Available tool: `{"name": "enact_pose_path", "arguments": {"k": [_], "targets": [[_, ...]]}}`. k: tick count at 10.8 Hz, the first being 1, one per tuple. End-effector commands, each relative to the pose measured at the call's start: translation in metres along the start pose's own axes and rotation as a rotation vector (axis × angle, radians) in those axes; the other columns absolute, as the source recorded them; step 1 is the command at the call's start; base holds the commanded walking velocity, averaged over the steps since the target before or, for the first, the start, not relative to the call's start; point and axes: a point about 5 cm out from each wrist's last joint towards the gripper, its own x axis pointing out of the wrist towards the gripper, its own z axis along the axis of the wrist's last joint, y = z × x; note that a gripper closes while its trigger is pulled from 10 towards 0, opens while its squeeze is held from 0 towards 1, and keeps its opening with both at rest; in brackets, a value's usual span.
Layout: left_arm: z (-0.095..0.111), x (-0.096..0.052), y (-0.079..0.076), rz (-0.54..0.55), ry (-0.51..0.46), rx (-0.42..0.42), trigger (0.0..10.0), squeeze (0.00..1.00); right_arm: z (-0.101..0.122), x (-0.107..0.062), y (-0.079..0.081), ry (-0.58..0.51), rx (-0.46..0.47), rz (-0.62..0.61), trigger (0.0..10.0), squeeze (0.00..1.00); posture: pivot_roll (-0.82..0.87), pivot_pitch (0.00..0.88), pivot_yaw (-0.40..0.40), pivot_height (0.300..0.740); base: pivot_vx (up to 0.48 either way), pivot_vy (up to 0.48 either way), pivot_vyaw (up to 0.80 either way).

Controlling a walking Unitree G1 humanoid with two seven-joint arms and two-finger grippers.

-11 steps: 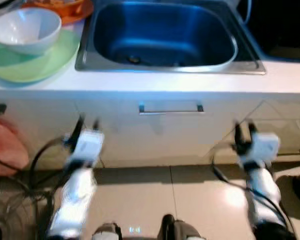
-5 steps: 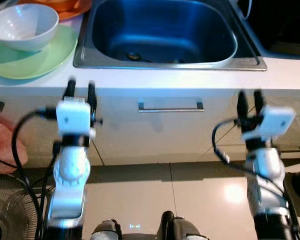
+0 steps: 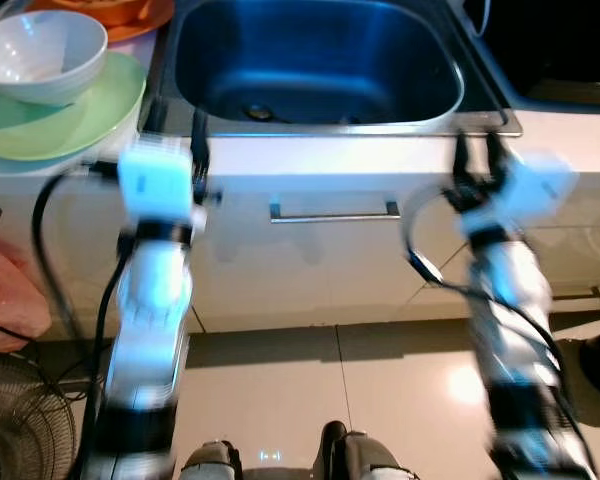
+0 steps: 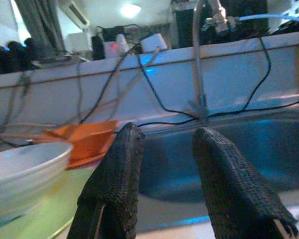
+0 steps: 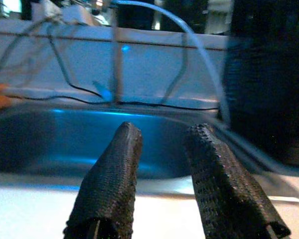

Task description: Kitchen organization

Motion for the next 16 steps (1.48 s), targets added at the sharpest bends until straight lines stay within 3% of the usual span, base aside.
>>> {"name": "enact_pose_path", "arguments": {"k": [1,3,5,8,10,16], "targets": [[-0.006,0.001,-0.004,-0.029,0.032,-0.012,10.0,0.00,-0.004,0.002,0.005,0.035,0.018,0.020,10.0,0.00,0.15,0.185,-0.059,0.740,0.000,0.000,0.00],[-0.023,0.011,-0.019,-0.053,0.126,-0.054,10.0,0.00,-0.011,0.015,0.022,0.093,0.075,0.063,10.0,0.00,0.16,0.177,-0.060,0.740,0.000,0.000,0.00],[-0.021,0.014,-0.034,-0.113,0.107,-0.101,10.0,0.00,-0.014,0.017,0.026,0.099,0.087,0.071,10.0,0.00,0.15,0.167,-0.055,0.740,0.000,0.000,0.00],[-0.019,0.018,-0.038,-0.117,0.094,-0.116,10.0,0.00,-0.012,0.019,0.027,0.090,0.097,0.080,10.0,0.00,0.14,0.157,-0.046,0.740,0.000,0.000,0.00],[-0.018,0.021,-0.039,-0.120,0.085,-0.124,10.0,0.00,-0.012,0.019,0.027,0.085,0.067,0.083,10.0,0.00,0.14,0.158,-0.045,0.740,0.255,0.000,0.25],[-0.018,0.022,-0.040,-0.124,0.077,-0.131,10.0,0.00,-0.016,0.019,0.026,0.104,0.097,0.077,10.0,0.00,0.15,0.178,-0.052,0.740,0.299,0.000,0.00]]}}
